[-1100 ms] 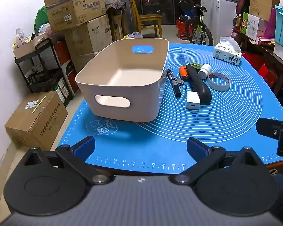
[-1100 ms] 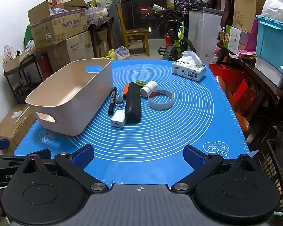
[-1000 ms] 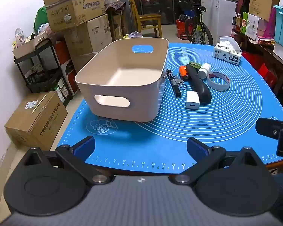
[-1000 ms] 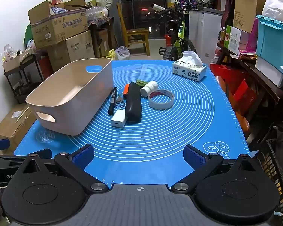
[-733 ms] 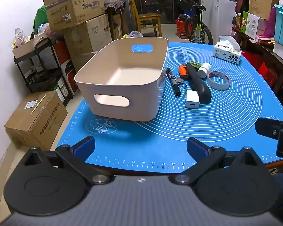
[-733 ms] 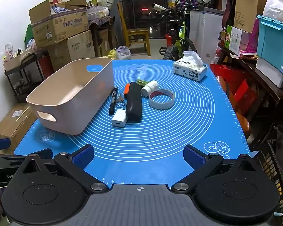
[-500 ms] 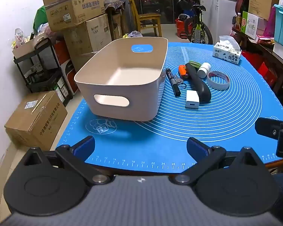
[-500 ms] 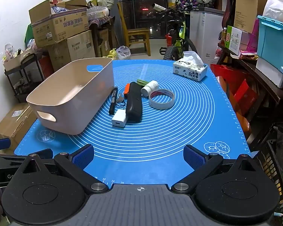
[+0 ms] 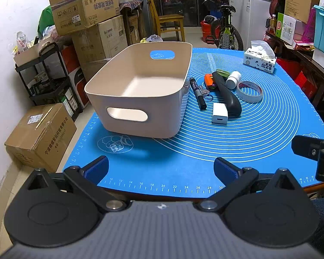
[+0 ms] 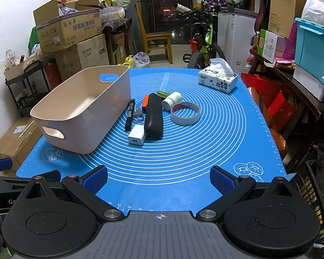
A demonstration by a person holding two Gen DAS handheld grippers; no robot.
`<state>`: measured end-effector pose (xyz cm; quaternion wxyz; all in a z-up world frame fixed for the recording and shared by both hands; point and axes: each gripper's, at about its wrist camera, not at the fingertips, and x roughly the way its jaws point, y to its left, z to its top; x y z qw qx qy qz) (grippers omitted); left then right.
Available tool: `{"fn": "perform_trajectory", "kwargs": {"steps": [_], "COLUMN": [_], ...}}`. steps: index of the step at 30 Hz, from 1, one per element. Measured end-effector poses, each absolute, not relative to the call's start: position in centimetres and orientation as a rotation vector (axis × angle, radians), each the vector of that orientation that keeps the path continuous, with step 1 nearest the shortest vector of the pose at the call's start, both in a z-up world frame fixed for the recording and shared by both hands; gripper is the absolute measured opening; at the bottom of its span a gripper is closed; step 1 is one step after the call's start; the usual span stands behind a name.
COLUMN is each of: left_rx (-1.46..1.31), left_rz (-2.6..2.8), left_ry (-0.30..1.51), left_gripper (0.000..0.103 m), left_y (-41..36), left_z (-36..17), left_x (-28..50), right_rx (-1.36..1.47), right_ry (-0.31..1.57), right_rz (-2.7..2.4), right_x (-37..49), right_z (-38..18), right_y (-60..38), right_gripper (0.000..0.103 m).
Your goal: Organize rigid objects
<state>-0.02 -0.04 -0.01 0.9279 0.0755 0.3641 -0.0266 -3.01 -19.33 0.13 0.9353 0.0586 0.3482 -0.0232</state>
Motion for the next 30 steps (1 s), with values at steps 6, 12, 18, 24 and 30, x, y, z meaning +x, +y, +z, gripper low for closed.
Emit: {"fn": "perform_trajectory", "kwargs": {"steps": [6, 12, 18, 24, 30], "left_rx": [0.154, 0.154, 0.154, 0.154, 0.155], "left_rz": [-0.054, -0.056, -0.055, -0.055, -0.057], "left_ry": [0.747, 0.749, 0.748, 0.749, 0.750], "left_gripper": [0.102, 0.102, 0.102, 0.102, 0.102], "left_y": [-0.03, -0.03, -0.03, -0.01, -0.17], "left_z": [-0.02, -0.02, -0.02, -0.01, -0.38], "left_x": [0.00, 0.01, 0.00, -0.01, -0.07], "right_rx": [0.119, 0.118, 0.117, 0.117, 0.116], "right_ry": [0.712, 0.712, 0.713, 0.713, 0.713], "right_rz": [-0.048, -0.048, -0.048, -0.048, -0.049], "right_x": [-3.01, -2.99, -3.00, -3.01, -3.02], "right_z": [0.12, 0.11, 0.11, 0.11, 0.12], "right_y": [-19.28, -19.24, -19.22, -19.24, -19.18], "right_gripper": [0.100, 0.100, 0.100, 0.100, 0.100]}}
